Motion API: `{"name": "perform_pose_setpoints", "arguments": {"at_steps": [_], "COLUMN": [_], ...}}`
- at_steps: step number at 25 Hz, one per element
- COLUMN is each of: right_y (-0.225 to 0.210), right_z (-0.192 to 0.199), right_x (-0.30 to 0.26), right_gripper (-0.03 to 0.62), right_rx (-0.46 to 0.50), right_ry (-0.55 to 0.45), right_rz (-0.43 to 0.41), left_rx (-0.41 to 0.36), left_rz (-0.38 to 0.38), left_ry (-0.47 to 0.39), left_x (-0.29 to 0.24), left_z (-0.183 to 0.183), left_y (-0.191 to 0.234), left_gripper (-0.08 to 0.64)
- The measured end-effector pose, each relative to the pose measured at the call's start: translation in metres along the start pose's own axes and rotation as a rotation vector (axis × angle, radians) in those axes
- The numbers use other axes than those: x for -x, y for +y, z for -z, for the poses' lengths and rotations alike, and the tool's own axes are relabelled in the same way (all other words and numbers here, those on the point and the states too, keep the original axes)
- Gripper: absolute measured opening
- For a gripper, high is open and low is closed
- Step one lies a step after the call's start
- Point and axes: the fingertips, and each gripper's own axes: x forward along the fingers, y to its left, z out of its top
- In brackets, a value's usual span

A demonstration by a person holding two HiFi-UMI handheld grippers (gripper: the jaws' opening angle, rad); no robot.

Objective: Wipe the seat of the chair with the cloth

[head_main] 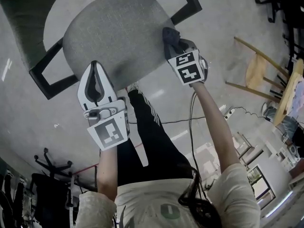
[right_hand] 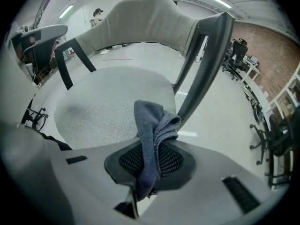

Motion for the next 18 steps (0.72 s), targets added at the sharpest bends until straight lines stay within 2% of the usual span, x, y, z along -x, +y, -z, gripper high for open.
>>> {"name": "perform_pose_setpoints", "arguments": {"at_steps": [10,15,18], "right_y": [-0.040,-0.041,-0.033], "right_z": [0.013,0.011,-0.001], "right_x": [-0.005,-0.004,0.006], "right_gripper": [0.055,0.055,0.055], "right_rx": [-0.001,0.007,-0.039], "right_ry": [0.050,0.063,0.040], "right_rz": [0.125,0.149,0.167], "left_rx": [0.014,0.006,0.014], "left_rz": [0.009,0.012,0.001], "left_ry": [0.003,-0.015,-0.030], "left_x": [-0.010,-0.017,-0.019], "left_z": [-0.001,-0.006,-0.020], "left_y": [-0.002,-0.002,0.003], "left_gripper": [0.015,0.015,0.015]}}
